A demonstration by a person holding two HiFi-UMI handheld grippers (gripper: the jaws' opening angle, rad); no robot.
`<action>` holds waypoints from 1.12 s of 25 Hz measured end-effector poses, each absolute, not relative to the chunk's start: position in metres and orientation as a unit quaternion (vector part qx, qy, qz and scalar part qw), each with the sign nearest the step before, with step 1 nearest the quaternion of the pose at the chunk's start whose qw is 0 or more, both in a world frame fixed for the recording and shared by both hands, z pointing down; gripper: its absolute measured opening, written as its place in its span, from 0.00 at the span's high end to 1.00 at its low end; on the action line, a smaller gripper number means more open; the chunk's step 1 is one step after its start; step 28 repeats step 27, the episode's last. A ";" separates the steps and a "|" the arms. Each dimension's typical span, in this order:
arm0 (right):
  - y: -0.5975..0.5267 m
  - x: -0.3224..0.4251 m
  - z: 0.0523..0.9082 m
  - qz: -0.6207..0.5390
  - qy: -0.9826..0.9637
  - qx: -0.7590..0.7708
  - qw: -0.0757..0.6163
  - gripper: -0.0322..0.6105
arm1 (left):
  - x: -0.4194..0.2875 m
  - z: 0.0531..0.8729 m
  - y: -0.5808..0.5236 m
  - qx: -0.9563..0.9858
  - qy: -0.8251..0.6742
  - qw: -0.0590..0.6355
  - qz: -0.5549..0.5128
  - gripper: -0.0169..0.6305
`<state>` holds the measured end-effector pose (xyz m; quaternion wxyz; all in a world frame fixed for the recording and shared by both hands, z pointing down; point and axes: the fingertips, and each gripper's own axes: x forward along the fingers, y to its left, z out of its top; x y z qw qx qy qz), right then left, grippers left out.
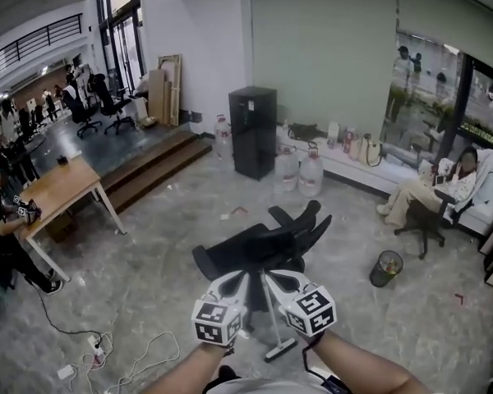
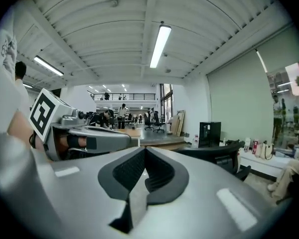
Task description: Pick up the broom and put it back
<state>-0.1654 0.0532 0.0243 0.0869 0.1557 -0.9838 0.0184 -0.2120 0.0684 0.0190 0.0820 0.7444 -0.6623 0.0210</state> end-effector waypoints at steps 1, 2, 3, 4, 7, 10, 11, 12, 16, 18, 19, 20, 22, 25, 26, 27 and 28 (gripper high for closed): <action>0.056 -0.168 0.020 0.017 -0.985 0.151 0.085 0.95 | -0.212 0.016 0.071 0.744 -0.663 0.081 0.018 0.97; 0.058 -0.171 0.017 0.015 -0.986 0.146 0.083 0.95 | -0.212 0.013 0.073 0.743 -0.664 0.079 0.016 0.97; 0.061 -0.174 0.015 0.013 -0.986 0.141 0.083 0.95 | -0.212 0.012 0.075 0.743 -0.665 0.077 0.016 0.97; 0.064 -0.176 0.014 0.012 -0.987 0.138 0.082 0.95 | -0.212 0.011 0.077 0.743 -0.665 0.076 0.015 0.97; 0.071 -0.179 0.011 0.012 -0.988 0.134 0.079 0.95 | -0.211 0.011 0.082 0.743 -0.665 0.078 0.012 0.97; 0.074 -0.180 0.008 0.014 -0.988 0.134 0.074 0.95 | -0.212 0.009 0.085 0.742 -0.666 0.079 0.012 0.97; 0.075 -0.180 0.007 0.015 -0.988 0.136 0.073 0.95 | -0.211 0.008 0.085 0.742 -0.666 0.079 0.012 0.97; 0.074 -0.179 0.007 0.015 -0.988 0.138 0.072 0.95 | -0.210 0.008 0.086 0.742 -0.665 0.079 0.012 0.97; 0.073 -0.178 0.008 0.022 -0.986 0.147 0.070 0.95 | -0.209 0.012 0.086 0.745 -0.662 0.082 0.009 0.97; 0.071 -0.178 0.008 0.021 -0.986 0.149 0.070 0.95 | -0.207 0.012 0.085 0.746 -0.660 0.083 0.007 0.97; 0.070 -0.177 0.008 0.020 -0.986 0.149 0.070 0.95 | -0.205 0.012 0.083 0.747 -0.660 0.083 0.006 0.97; 0.068 -0.177 0.008 0.019 -0.986 0.150 0.071 0.95 | -0.204 0.011 0.081 0.747 -0.659 0.083 0.004 0.97; 0.067 -0.177 0.007 0.021 -0.986 0.152 0.071 0.95 | -0.202 0.009 0.079 0.748 -0.658 0.083 0.000 0.97; 0.069 -0.176 0.003 0.024 -0.985 0.154 0.069 0.95 | -0.202 0.004 0.079 0.748 -0.658 0.084 -0.005 0.97; 0.070 -0.177 0.001 0.025 -0.985 0.154 0.068 0.95 | -0.203 0.001 0.080 0.748 -0.658 0.084 -0.006 0.97; 0.072 -0.177 0.000 0.025 -0.985 0.154 0.067 0.95 | -0.203 -0.001 0.081 0.748 -0.658 0.084 -0.008 0.97; 0.072 -0.177 0.000 0.025 -0.985 0.154 0.067 0.95 | -0.203 -0.001 0.081 0.748 -0.658 0.084 -0.008 0.97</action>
